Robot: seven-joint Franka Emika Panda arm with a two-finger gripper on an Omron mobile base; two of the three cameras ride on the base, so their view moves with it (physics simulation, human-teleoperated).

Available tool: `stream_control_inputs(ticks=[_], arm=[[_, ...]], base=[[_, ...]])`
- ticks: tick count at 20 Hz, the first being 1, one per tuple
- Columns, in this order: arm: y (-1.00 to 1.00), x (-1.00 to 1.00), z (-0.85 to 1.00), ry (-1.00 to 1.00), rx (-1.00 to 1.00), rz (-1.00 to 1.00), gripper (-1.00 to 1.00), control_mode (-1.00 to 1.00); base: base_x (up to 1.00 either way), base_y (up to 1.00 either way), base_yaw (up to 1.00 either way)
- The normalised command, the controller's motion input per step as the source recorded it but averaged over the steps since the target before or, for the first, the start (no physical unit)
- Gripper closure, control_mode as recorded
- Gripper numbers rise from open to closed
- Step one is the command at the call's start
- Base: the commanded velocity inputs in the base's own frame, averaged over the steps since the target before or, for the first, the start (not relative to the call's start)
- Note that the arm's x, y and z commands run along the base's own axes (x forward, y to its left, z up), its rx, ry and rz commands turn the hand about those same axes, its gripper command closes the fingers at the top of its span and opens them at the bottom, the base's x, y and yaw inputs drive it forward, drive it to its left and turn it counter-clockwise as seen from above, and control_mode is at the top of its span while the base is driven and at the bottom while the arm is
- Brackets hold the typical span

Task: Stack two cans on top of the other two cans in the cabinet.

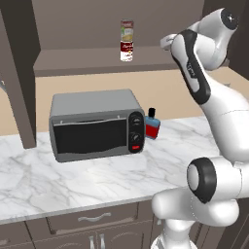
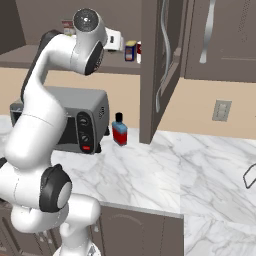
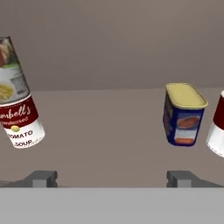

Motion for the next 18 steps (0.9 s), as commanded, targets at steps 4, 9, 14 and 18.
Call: stream_control_inputs(ticks=[4,9,14,18], arm=[[-0.60,-0.02,-0.06,0.01,0.00,-0.05,-1.00,-1.00],[-0.55,0.00,-0.13,0.00,0.00,-0.03,-1.00,-1.00],[-0.33,0.02,-0.19,0.00,0.00,-0.05,-1.00,-1.00],[-0.18,0.20,-0.15,0.00,-0.02,-0.07,-1.00,-1.00]], base=[[0.00,0.00,0.00],[0.00,0.00,0.00],[0.00,0.00,0.00],[0.00,0.00,0.00]])
